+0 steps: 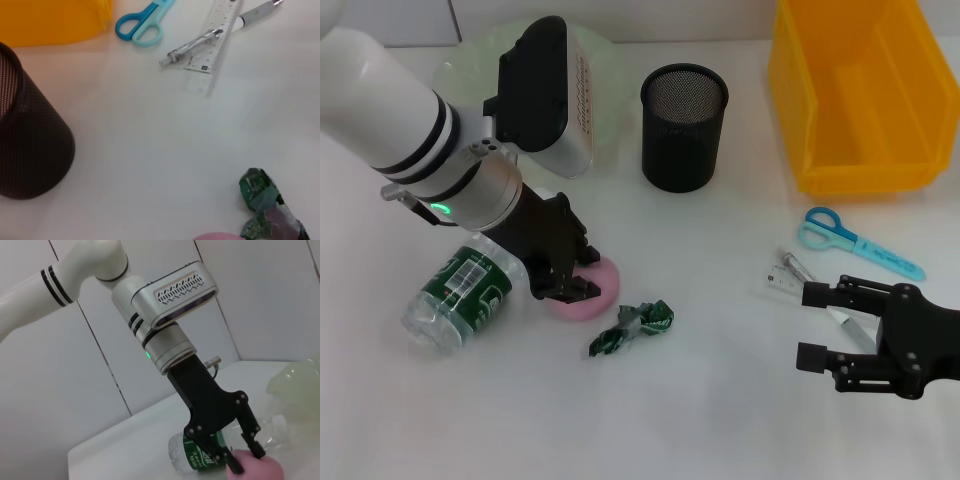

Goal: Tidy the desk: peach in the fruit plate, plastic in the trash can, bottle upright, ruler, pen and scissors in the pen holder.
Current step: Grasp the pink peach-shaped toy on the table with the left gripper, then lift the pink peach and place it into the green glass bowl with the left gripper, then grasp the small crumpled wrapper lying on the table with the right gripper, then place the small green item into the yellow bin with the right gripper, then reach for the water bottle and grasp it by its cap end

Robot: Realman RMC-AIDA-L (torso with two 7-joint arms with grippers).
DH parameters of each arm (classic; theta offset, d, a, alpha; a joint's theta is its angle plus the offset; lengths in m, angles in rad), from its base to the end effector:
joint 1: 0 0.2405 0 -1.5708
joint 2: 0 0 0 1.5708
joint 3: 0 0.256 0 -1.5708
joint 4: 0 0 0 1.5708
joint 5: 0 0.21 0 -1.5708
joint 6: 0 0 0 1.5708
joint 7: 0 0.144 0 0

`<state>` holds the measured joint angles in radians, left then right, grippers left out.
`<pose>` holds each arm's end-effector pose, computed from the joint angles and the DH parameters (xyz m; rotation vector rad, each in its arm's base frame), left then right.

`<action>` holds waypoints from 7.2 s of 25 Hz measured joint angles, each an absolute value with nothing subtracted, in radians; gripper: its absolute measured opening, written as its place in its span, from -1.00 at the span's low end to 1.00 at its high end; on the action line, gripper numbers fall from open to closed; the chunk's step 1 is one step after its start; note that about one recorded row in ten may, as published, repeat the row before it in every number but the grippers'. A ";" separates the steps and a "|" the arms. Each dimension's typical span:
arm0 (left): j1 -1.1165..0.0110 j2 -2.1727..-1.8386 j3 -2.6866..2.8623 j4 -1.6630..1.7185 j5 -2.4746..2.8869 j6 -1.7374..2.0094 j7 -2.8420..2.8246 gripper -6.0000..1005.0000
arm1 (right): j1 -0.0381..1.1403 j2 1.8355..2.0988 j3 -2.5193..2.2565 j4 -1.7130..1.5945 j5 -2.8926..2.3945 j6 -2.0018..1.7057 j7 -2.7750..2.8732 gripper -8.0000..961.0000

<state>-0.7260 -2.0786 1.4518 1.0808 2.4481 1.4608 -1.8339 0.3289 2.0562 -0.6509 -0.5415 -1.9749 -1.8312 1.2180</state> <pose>-0.1691 0.3604 -0.0470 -3.0244 0.0366 0.5602 0.3014 0.2375 -0.0001 -2.7693 0.7094 0.9692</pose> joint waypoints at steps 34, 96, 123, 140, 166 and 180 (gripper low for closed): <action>-0.704 -2.066 0.791 1.028 2.108 1.283 -1.714 -0.80 | 0.332 2.062 -0.649 -0.523 -1.974 -1.830 1.218 0.70; -0.410 -2.022 0.824 0.979 2.113 1.872 -1.543 0.65 | 0.748 2.086 -1.449 -1.131 -2.247 -1.695 2.161 0.68; -0.426 -2.024 0.828 0.964 2.160 1.843 -1.545 0.64 | 0.727 2.091 -1.734 -0.971 -2.105 -1.343 2.139 -0.20; -0.424 -2.023 0.824 0.963 2.160 1.846 -1.545 0.64 | 0.645 2.083 -1.676 -1.060 -2.077 -1.354 2.101 -0.97; -0.433 -2.026 0.821 0.963 2.153 1.855 -1.556 0.63 | 0.433 2.071 -0.634 -1.093 -1.828 -1.262 1.800 -0.86; -0.436 -2.025 0.804 0.963 2.151 1.852 -1.573 0.62 | 0.507 2.075 -0.641 -0.933 -1.825 -1.183 1.759 -0.54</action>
